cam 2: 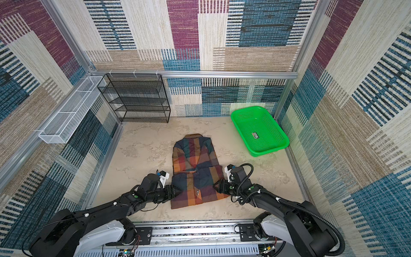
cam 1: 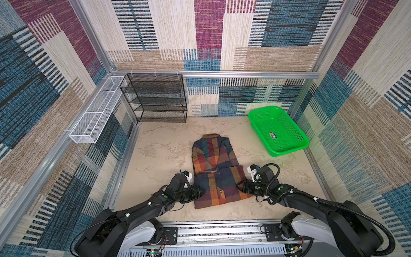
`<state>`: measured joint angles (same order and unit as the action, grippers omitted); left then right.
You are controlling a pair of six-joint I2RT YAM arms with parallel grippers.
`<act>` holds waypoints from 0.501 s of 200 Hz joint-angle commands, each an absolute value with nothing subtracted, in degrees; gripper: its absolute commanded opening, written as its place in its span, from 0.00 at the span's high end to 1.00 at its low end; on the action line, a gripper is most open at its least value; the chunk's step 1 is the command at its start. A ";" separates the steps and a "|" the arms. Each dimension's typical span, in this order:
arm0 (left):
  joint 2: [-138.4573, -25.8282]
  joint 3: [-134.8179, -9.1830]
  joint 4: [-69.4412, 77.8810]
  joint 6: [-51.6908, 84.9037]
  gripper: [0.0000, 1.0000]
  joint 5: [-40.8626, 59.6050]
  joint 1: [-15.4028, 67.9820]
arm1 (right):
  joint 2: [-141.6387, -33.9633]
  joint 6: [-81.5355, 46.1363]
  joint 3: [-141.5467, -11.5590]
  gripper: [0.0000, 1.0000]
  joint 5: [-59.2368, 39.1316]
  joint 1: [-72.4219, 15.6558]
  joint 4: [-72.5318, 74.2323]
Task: Fold and stack the long sleeve shirts
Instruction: 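Grasp the folded edge nearest the robot with both grippers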
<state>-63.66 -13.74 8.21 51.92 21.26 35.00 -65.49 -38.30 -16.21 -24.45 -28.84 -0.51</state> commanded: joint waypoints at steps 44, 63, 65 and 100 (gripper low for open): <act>-60.65 -8.36 5.56 55.34 0.73 22.03 35.20 | -63.87 -41.79 -12.70 0.73 -30.18 -29.05 -4.60; -60.32 -8.95 5.86 55.97 0.92 23.26 35.26 | -62.89 -42.52 -12.65 0.82 -30.97 -29.01 -4.20; -60.32 -8.96 5.55 56.03 0.95 23.35 35.29 | -62.81 -42.58 -12.65 0.83 -31.12 -29.03 -4.26; -57.28 -11.28 1.55 57.91 1.00 24.40 35.27 | -58.76 -43.68 -13.39 1.00 -31.63 -29.40 -7.65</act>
